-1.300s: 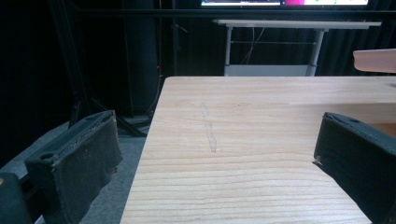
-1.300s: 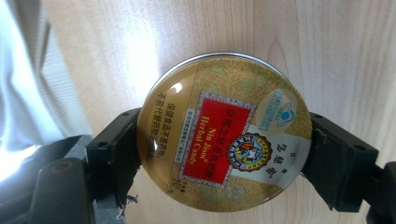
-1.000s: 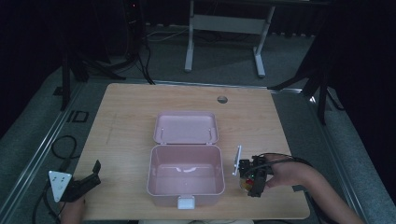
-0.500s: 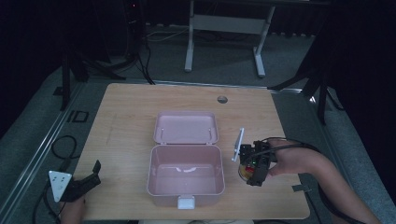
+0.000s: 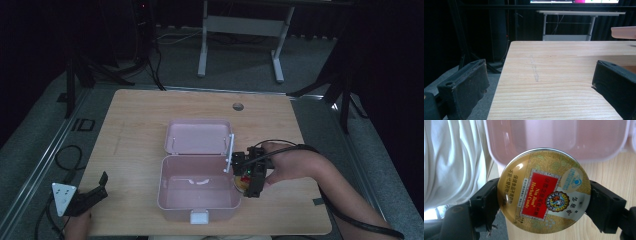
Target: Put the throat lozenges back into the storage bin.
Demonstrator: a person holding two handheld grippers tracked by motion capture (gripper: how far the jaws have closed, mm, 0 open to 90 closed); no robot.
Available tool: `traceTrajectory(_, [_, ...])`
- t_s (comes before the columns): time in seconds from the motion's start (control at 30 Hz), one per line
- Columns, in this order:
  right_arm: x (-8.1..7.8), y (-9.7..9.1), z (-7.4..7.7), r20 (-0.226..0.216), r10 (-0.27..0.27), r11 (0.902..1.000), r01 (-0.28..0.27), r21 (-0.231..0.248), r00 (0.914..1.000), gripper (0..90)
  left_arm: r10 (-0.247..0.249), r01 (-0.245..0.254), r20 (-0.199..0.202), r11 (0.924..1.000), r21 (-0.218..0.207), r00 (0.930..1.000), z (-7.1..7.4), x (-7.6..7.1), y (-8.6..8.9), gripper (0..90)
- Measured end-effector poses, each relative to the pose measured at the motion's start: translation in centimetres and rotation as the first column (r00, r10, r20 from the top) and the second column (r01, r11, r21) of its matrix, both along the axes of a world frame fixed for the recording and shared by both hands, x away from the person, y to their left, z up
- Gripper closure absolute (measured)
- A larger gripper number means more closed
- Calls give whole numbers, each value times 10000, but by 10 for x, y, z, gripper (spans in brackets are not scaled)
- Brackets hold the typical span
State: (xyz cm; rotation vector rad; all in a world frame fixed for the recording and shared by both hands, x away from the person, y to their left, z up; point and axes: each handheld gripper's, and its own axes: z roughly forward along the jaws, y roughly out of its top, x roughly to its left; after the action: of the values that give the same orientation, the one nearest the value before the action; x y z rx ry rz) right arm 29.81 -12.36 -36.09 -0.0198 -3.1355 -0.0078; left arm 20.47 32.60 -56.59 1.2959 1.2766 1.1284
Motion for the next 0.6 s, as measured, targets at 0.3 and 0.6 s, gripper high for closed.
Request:
traceTrajectory(0.3, [0,30,2,2,497,9985,-497,225,9988,202,-22,22,-1,10000,4,10000,0,0,0,9])
traceTrajectory(0.6, [8,49,-19,-137,678,9977,-677,65,9976,202,-53,53,6,10000,-21,10000,0,0,0,9])
